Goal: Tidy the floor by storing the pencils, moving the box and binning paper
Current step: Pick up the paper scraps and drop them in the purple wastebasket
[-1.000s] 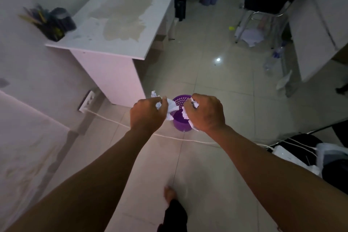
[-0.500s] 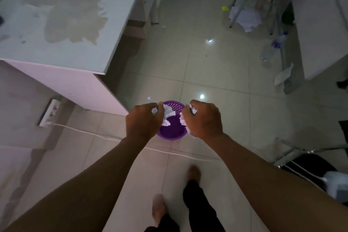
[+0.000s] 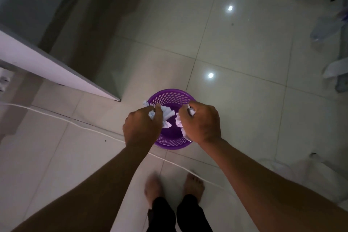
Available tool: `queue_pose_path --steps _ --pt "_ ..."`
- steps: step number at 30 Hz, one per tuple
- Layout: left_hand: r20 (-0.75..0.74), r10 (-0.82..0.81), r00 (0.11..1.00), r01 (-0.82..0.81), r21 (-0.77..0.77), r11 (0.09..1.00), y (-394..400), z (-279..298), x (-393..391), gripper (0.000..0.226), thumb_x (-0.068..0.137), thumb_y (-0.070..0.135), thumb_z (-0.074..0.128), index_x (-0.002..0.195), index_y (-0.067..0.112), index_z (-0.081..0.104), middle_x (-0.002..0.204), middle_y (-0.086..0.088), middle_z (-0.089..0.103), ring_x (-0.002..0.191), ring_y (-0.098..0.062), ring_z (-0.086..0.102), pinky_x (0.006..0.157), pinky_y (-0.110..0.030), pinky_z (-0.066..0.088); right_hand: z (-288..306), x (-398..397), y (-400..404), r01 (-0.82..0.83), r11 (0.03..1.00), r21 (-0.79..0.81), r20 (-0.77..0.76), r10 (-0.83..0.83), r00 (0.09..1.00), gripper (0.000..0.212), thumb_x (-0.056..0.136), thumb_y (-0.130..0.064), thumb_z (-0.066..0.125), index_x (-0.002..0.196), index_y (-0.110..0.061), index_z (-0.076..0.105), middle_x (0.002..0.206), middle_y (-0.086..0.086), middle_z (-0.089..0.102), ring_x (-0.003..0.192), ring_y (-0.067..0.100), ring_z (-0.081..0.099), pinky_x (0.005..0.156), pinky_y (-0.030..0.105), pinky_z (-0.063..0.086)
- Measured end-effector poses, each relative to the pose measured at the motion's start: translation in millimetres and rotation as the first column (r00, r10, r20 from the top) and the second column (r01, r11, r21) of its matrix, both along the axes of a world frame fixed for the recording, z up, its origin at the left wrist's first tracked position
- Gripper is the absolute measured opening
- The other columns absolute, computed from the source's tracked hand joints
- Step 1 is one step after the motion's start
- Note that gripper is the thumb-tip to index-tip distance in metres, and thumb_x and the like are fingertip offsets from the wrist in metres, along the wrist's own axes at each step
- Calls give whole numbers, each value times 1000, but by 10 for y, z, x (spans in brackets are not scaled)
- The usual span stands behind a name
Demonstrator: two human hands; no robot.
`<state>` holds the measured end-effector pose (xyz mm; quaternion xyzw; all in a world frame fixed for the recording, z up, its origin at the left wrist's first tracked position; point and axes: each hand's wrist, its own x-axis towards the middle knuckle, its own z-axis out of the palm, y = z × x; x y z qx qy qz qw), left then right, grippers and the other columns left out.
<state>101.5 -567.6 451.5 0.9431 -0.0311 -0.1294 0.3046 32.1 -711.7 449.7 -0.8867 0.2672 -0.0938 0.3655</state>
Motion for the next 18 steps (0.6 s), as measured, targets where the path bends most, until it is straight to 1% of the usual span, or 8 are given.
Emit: queue_pose_path --steps 4,6,10,12,14,15,17,18 --pt "-25 42 999 -41 42 998 -48 -715 110 37 100 38 50 93 9 72 86 -7 75 69 -18 65 77 -35 59 -741 177 83 54 998 40 -28 -53 998 31 86 -33 50 59 -19 54 51 -11 49 40 1 44 43 8 26" --pt "-59 83 995 -78 86 993 -92 -1043 130 41 100 42 48 95 10 72 89 -6 75 72 -18 66 75 -34 59 -1083 226 109 110 992 54 -44 -108 993 29 88 -29 53 61 -20 56 53 -11 49 43 0 46 44 6 28" --pt "-220 194 956 -168 131 977 -187 -1467 166 47 102 50 39 102 13 69 98 -4 73 79 -14 61 75 -28 49 -1570 322 151 247 955 162 -105 -232 967 27 94 -27 55 72 -15 65 65 -1 64 58 12 62 53 20 48" --pt "-295 183 938 -155 113 981 -229 -1580 170 54 102 56 34 108 15 67 103 -4 72 83 -13 60 77 -26 47 -1666 379 158 282 930 235 -161 -249 955 27 97 -33 52 84 -13 65 77 2 67 70 17 64 59 23 48" --pt "-388 199 900 -197 44 979 -278 -1647 190 62 100 62 29 120 15 64 112 -5 71 92 -15 63 83 -28 49 -1709 423 163 280 913 295 -279 -198 940 36 100 -42 46 107 -11 62 94 2 62 85 16 59 70 23 43" --pt "-455 220 863 -255 -16 967 -308 -1658 201 67 99 64 27 128 15 61 119 -6 69 100 -19 65 89 -32 52 -1738 427 158 274 907 320 -330 -165 930 44 100 -47 41 119 -11 58 106 3 62 95 17 58 79 24 45" --pt "-575 195 795 -324 -131 937 -373 -1650 226 68 99 64 25 142 17 49 135 -8 60 119 -26 59 98 -38 49 -1760 409 160 210 920 331 -385 -71 920 50 102 -50 32 135 -17 52 132 5 59 119 22 57 101 37 48" --pt "-624 169 763 -344 -170 924 -400 -1640 235 65 100 61 25 147 19 42 145 -8 52 129 -28 52 102 -39 44 -1720 397 170 173 928 331 -389 -32 921 49 104 -47 30 138 -19 50 137 5 57 125 24 54 106 42 46"
